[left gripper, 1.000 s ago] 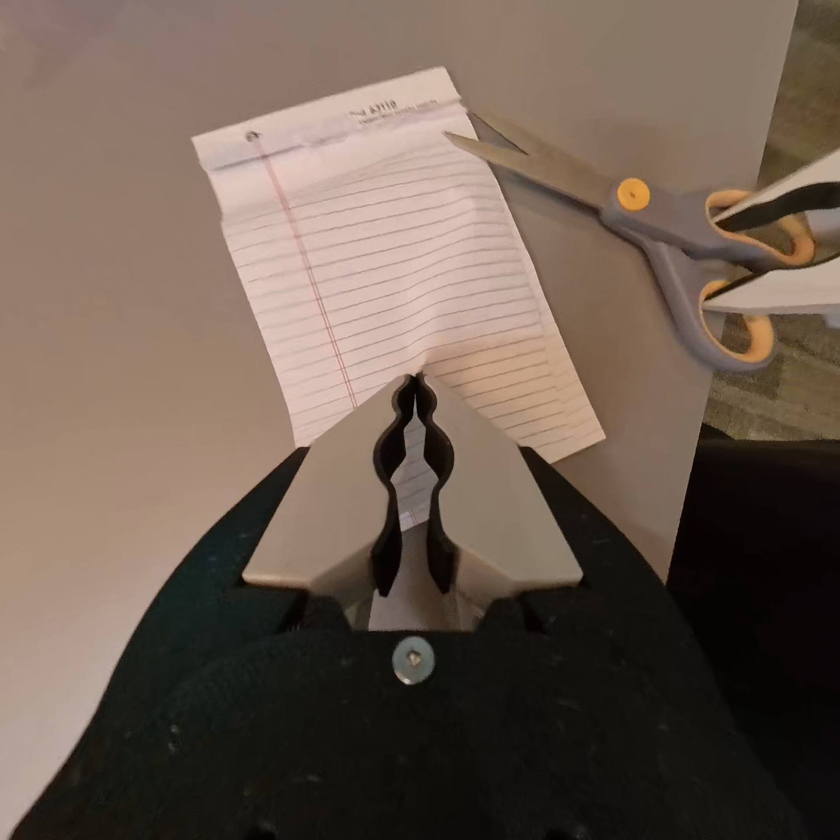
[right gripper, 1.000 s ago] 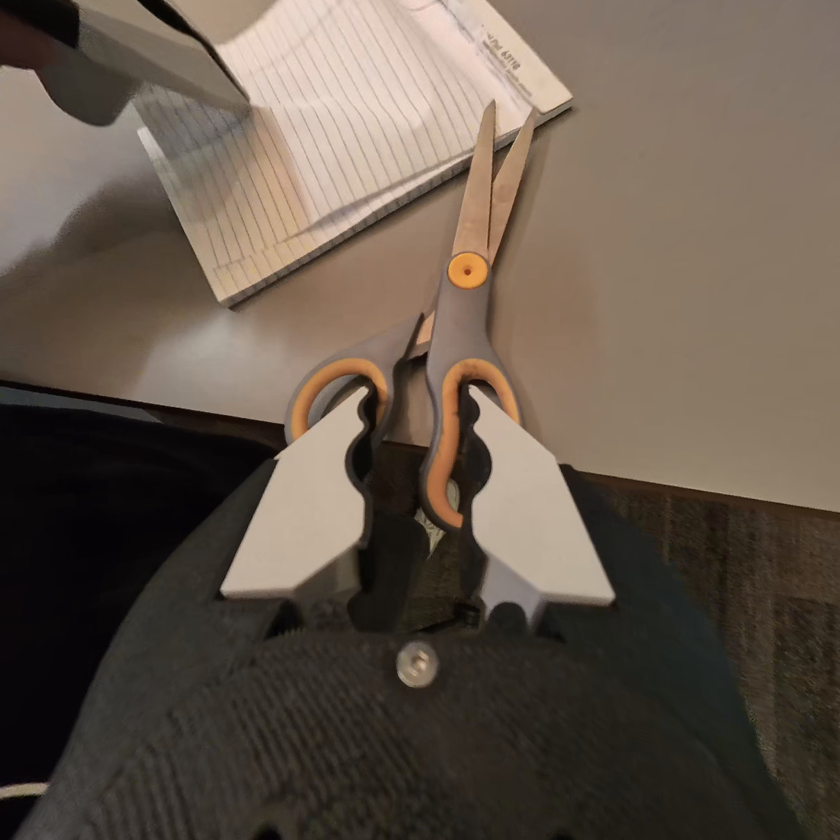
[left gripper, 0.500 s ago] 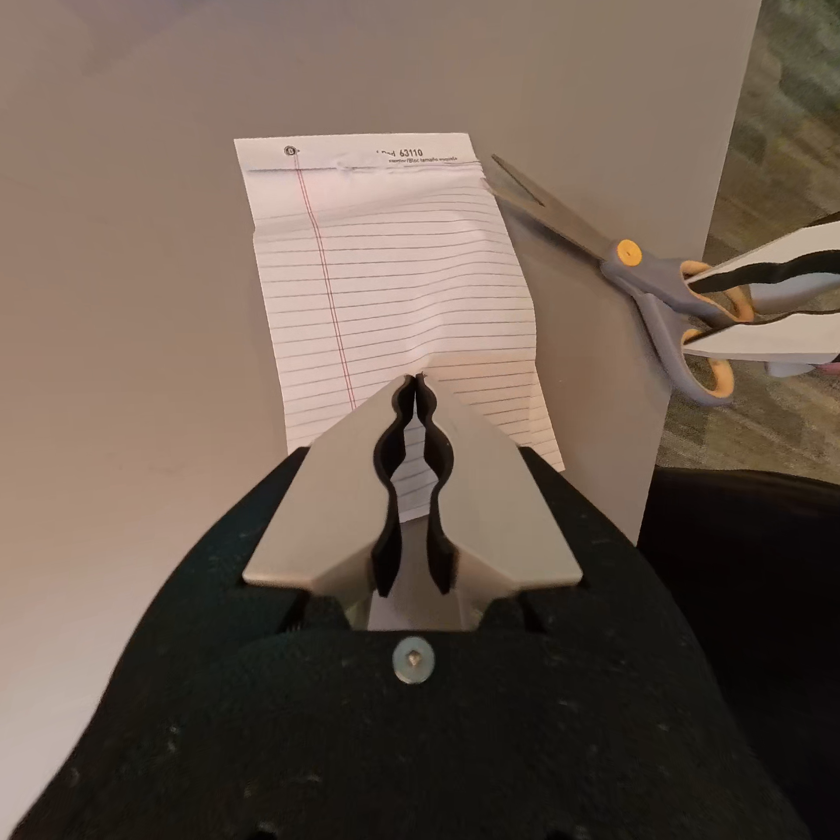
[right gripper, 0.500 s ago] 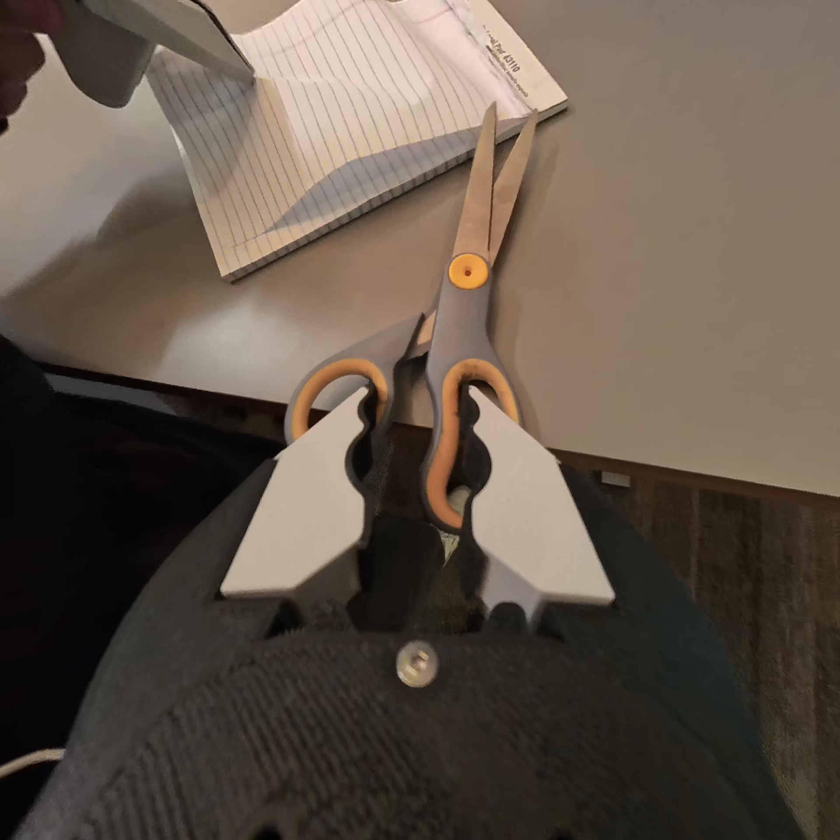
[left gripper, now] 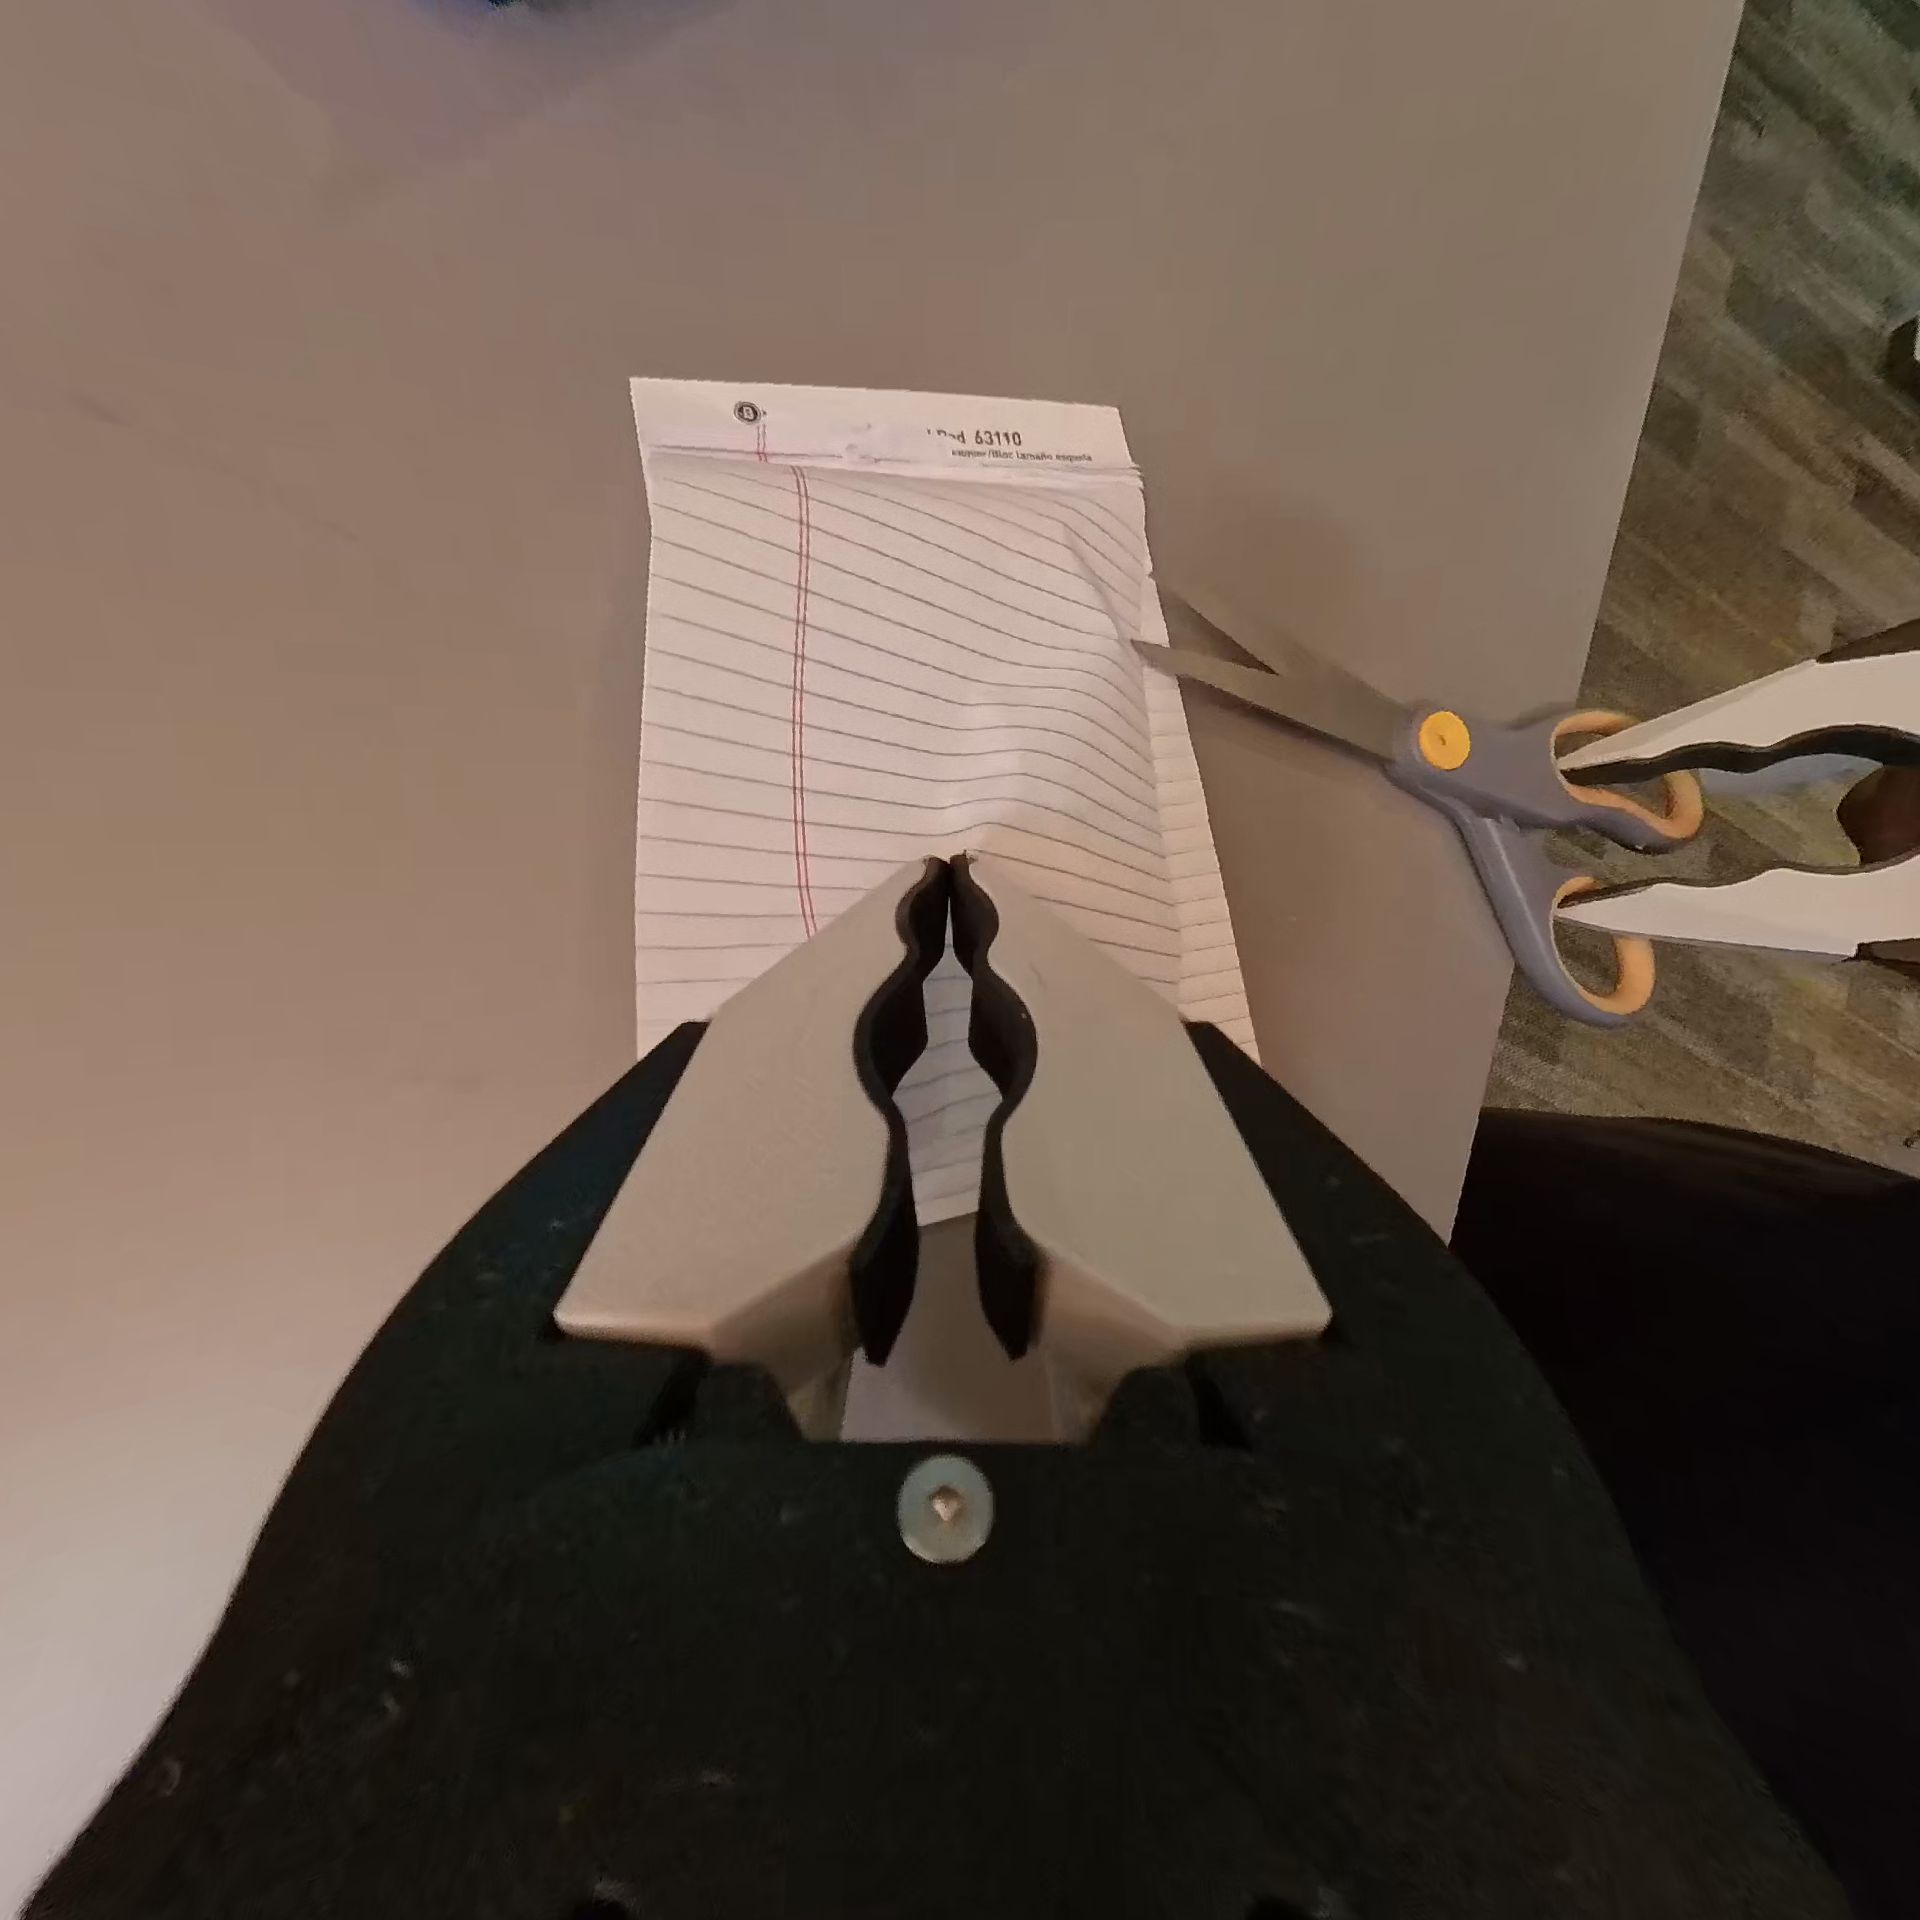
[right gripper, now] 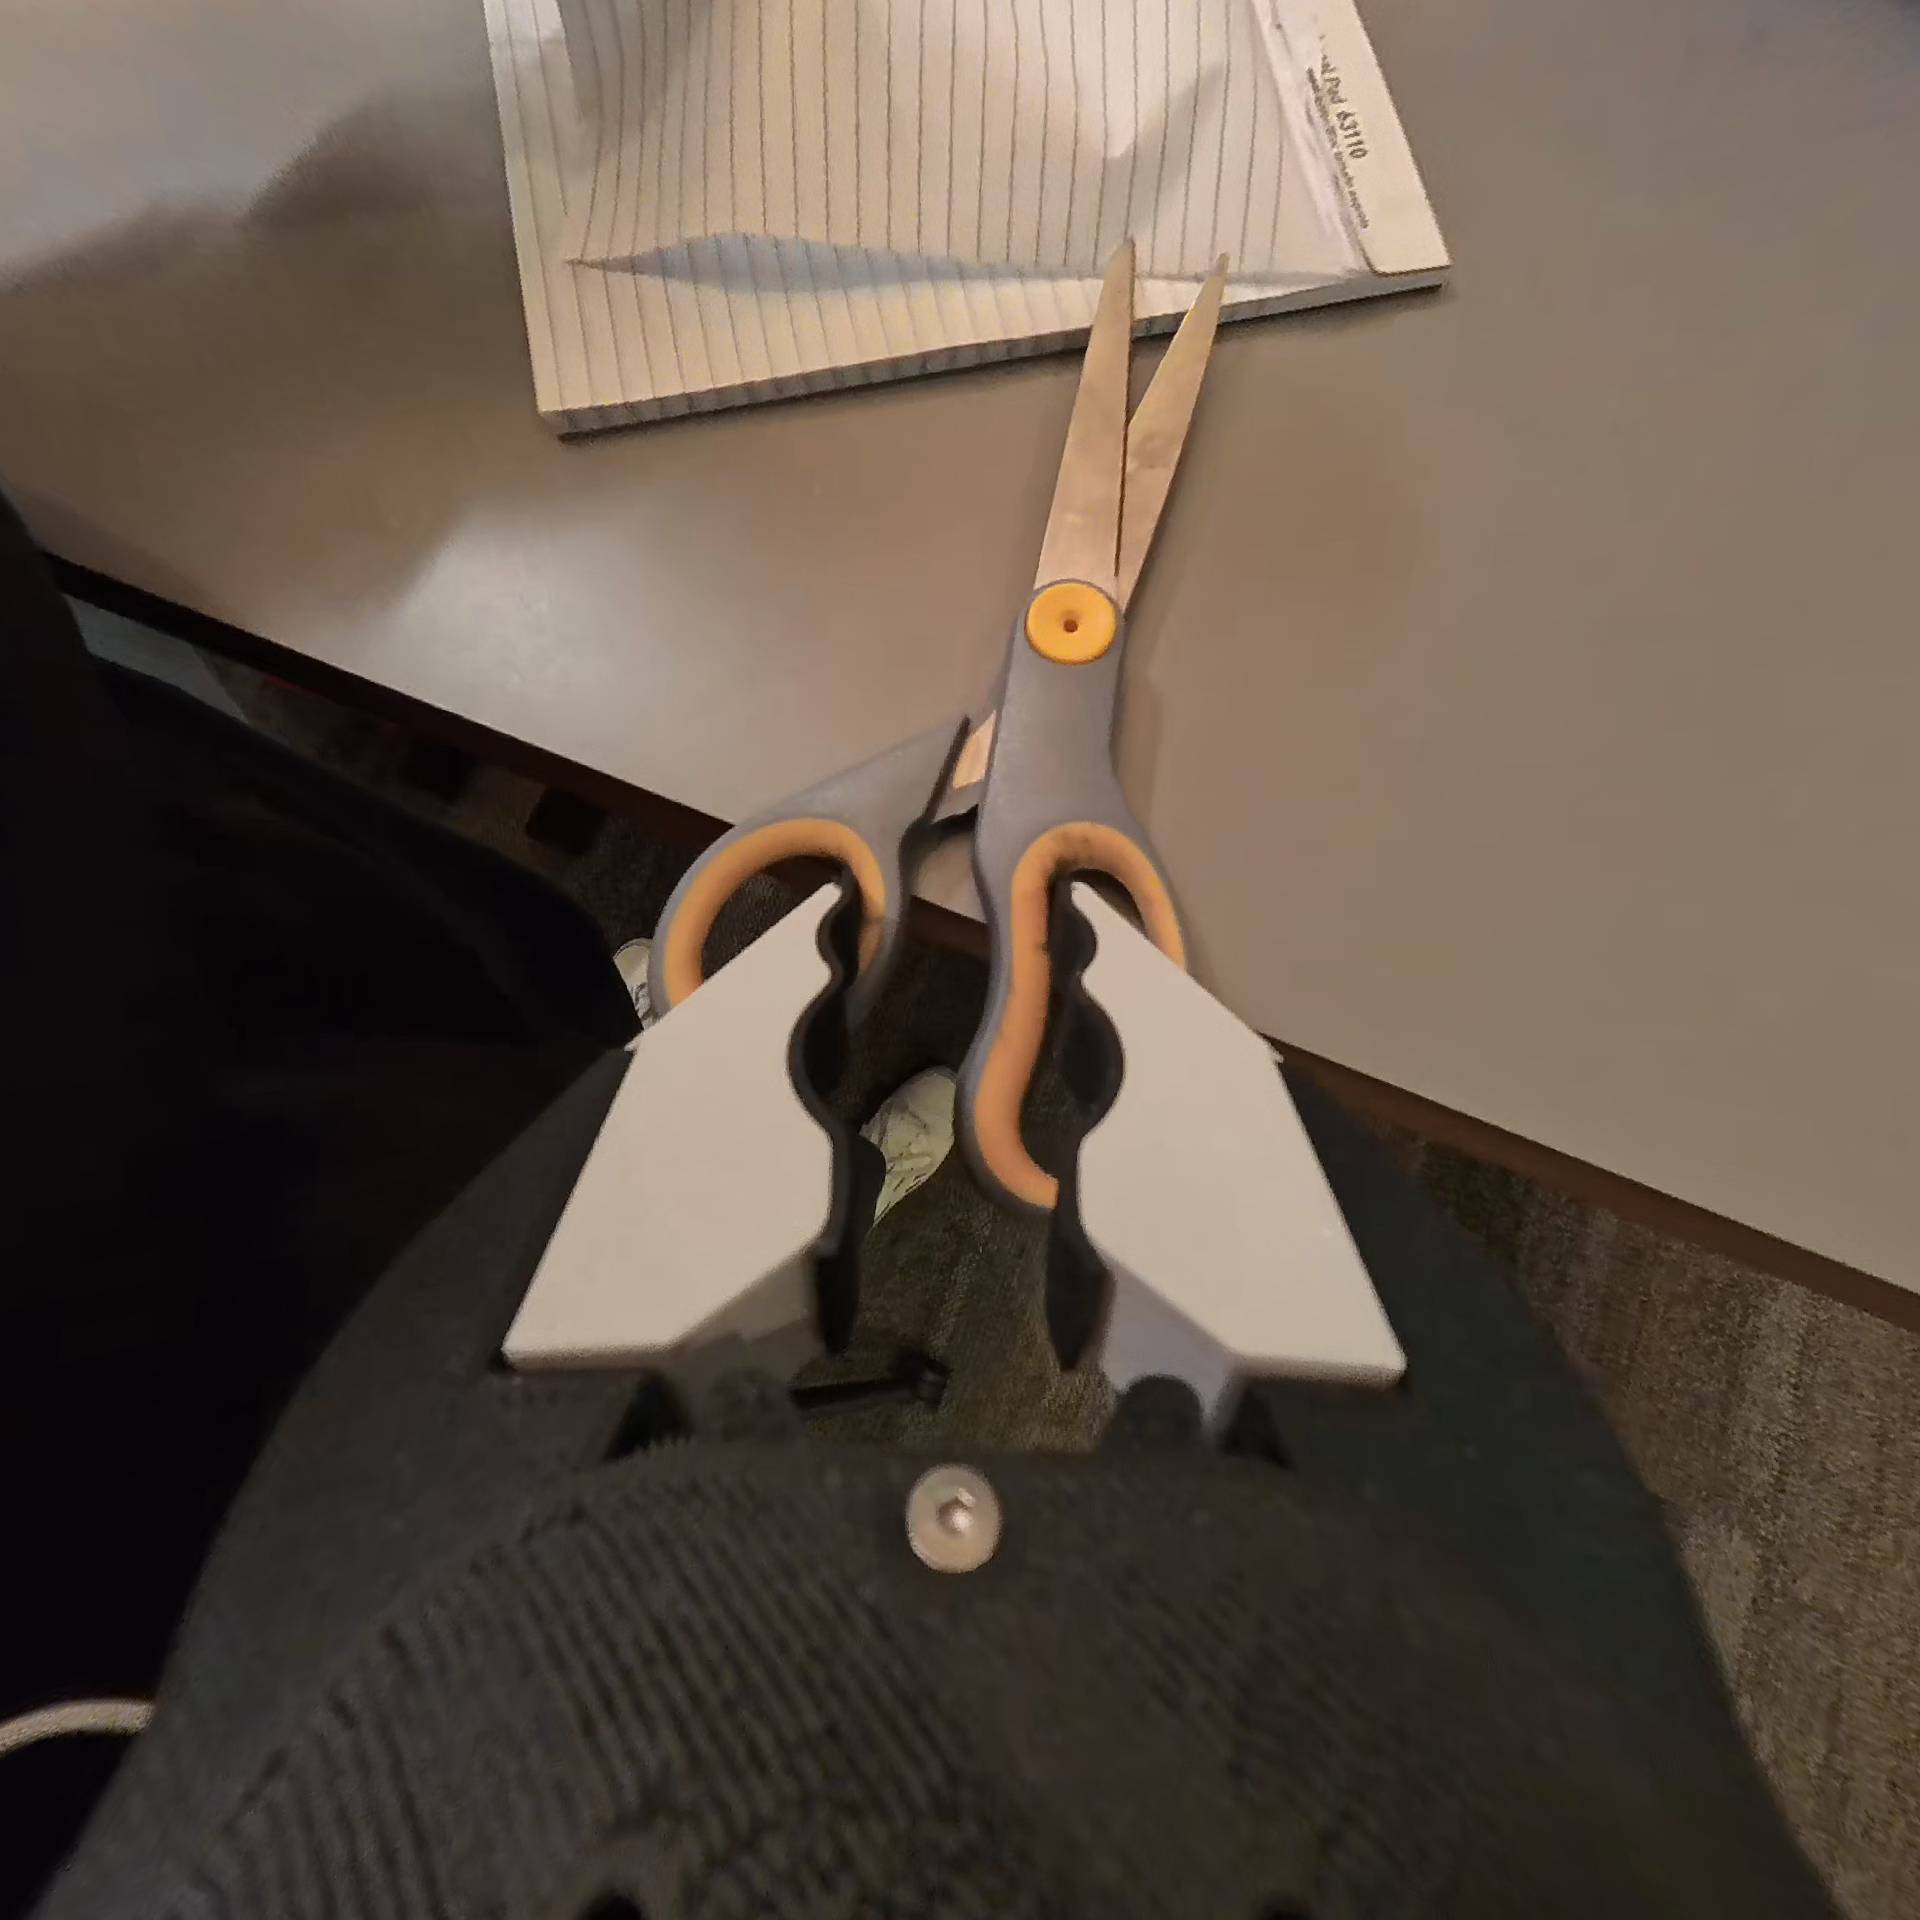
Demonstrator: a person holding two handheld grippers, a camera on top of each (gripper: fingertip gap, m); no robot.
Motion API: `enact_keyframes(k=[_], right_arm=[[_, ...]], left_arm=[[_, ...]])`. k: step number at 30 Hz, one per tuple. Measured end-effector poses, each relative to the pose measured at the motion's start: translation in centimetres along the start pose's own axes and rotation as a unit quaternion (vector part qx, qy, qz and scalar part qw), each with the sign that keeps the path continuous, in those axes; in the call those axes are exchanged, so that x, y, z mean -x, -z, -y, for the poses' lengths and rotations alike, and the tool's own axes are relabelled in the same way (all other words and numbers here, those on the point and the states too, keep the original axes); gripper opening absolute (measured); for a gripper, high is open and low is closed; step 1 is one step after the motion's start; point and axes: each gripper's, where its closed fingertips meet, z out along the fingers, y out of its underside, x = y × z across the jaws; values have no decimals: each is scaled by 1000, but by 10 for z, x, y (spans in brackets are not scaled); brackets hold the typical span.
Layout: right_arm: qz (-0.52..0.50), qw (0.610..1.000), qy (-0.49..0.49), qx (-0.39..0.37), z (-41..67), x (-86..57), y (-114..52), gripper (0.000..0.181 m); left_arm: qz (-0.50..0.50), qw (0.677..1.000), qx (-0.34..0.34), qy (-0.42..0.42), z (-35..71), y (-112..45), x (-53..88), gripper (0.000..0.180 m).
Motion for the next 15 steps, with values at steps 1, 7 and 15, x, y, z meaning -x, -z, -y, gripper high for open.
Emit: enact_keyframes(k=[1,7,15], right_arm=[[1,1000,2,-1,0,0,0,36],[-1,1000,18,-3,0,-3,0,36],[-13,999,50,2,1,-6,-1,36]], left_arm=[[0,1000,-1,2,1,1,1,0],[-3,1000,-6,17,4,5,5,0],[-16,999,-14,44,9,11,8,0]])
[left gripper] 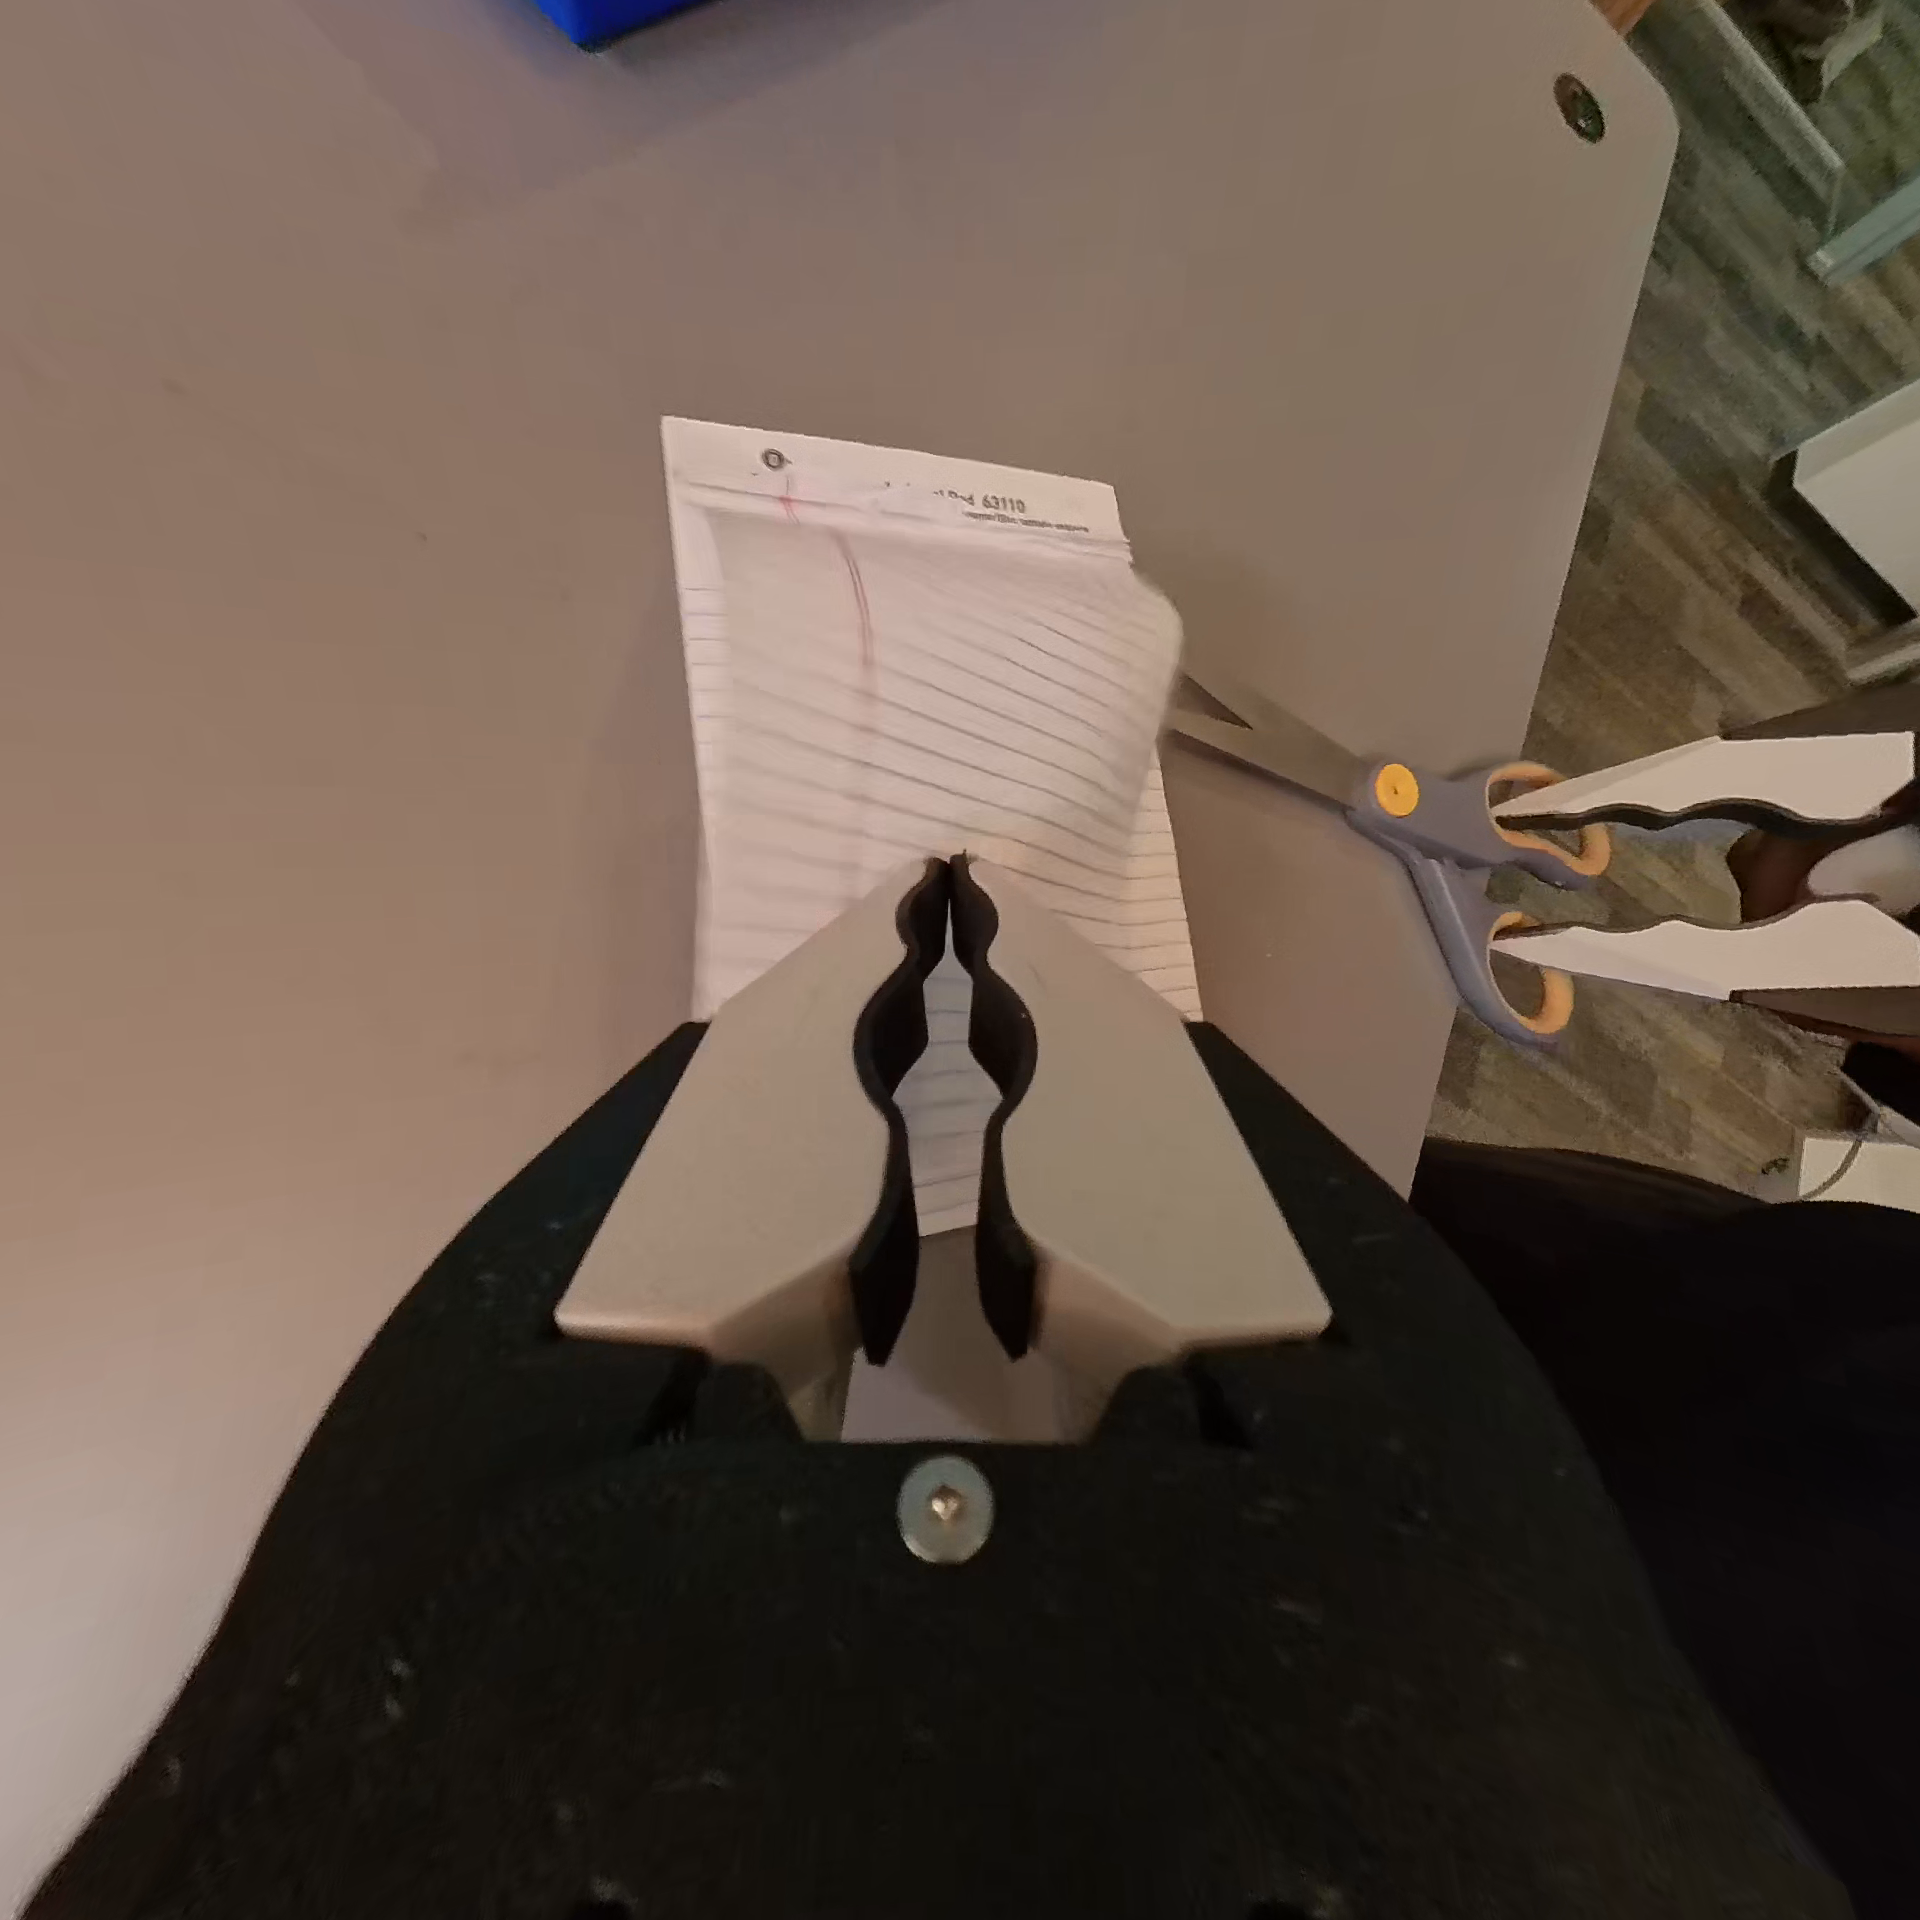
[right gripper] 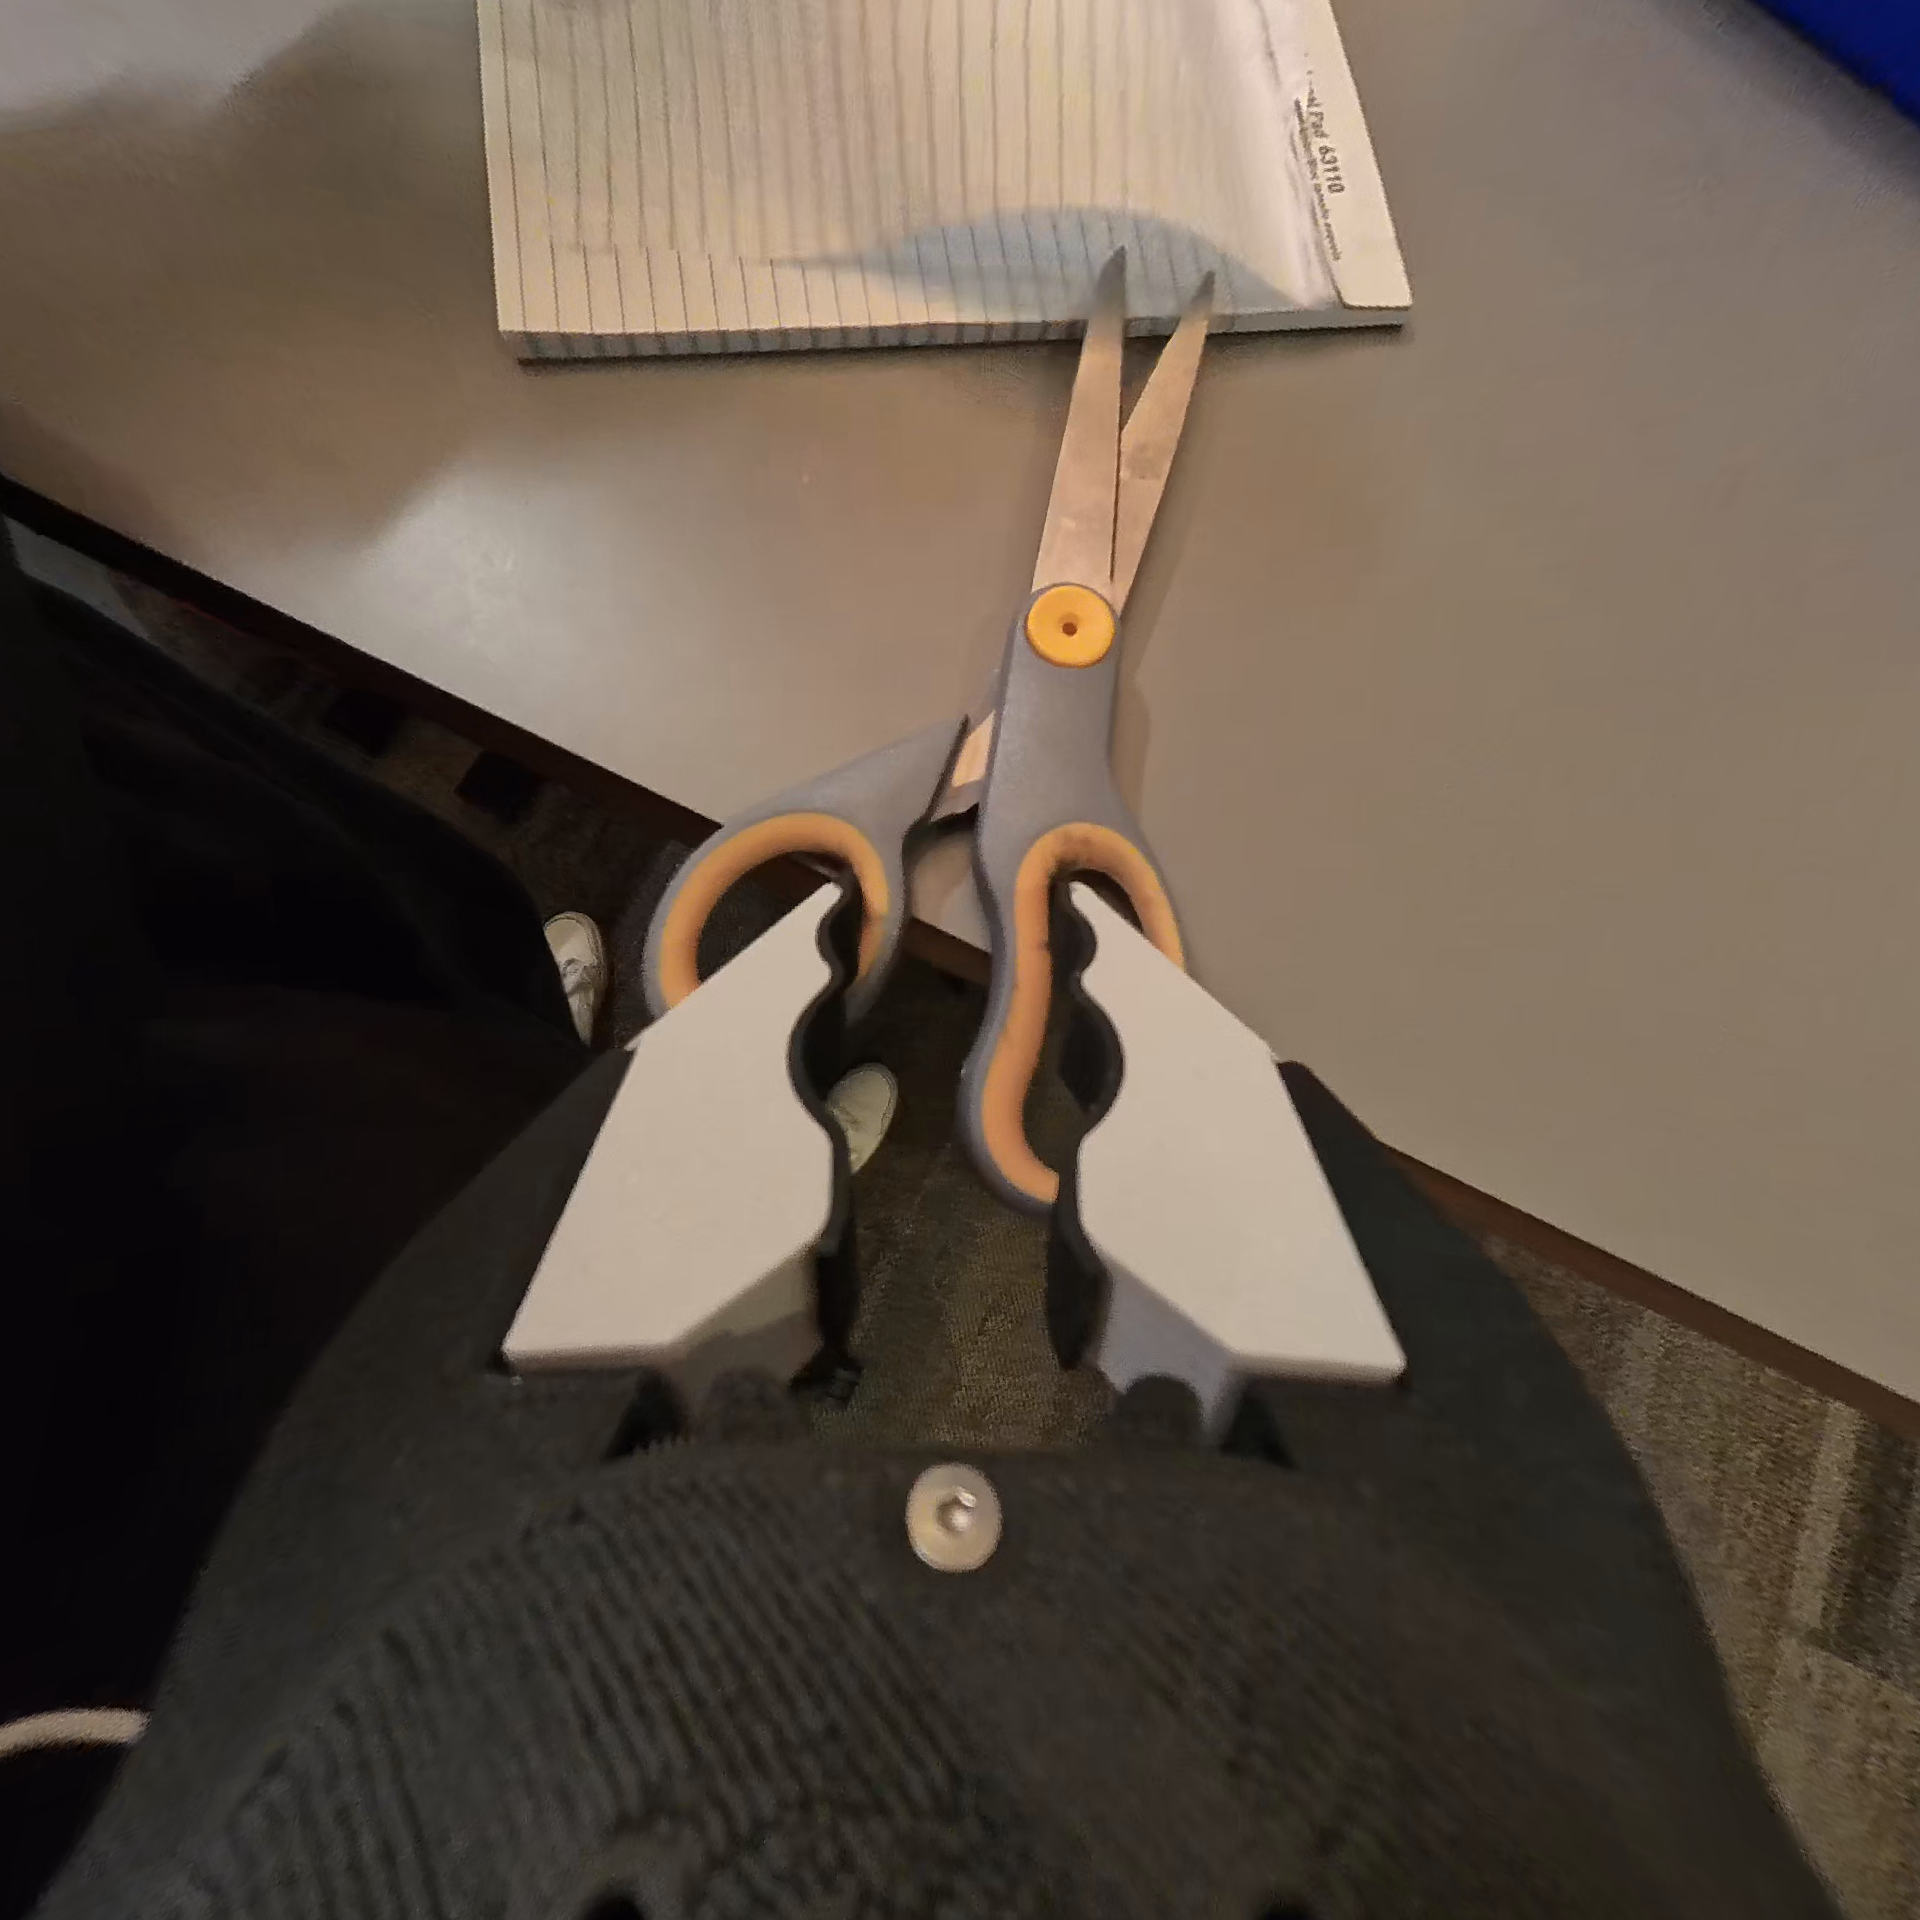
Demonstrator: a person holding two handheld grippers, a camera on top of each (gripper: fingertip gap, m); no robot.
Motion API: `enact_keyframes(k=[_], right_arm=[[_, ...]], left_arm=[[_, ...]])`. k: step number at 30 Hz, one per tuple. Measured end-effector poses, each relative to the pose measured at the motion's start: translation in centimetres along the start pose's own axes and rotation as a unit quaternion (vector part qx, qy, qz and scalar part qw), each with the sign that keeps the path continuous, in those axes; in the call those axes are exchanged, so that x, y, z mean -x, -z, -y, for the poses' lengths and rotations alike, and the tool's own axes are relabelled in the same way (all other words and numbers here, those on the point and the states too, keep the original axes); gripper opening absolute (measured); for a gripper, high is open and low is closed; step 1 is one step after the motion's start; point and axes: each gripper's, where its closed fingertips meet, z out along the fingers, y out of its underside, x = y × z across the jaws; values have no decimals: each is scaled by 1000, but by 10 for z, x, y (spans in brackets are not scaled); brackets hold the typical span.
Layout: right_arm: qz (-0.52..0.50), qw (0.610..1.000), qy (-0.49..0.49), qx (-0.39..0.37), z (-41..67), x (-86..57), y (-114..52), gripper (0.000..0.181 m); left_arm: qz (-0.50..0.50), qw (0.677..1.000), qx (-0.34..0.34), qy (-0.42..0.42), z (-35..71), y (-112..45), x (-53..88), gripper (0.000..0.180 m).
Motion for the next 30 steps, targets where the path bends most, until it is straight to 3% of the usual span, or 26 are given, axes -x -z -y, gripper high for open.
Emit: enact_keyframes(k=[14,16,19,30], right_arm=[[-13,1000,15,-5,1,0,0,36],[-15,1000,12,-8,1,0,0,36],[-20,1000,8,-12,1,0,0,36],[-45,998,-6,-45,1,0,1,36]], left_arm=[[-21,999,9,-24,-7,-6,-19,0],[-33,999,13,-34,-9,-14,-36,29],[4,995,27,-93,-16,-30,-48,51],[64,981,49,-174,-19,-59,-61,66]])
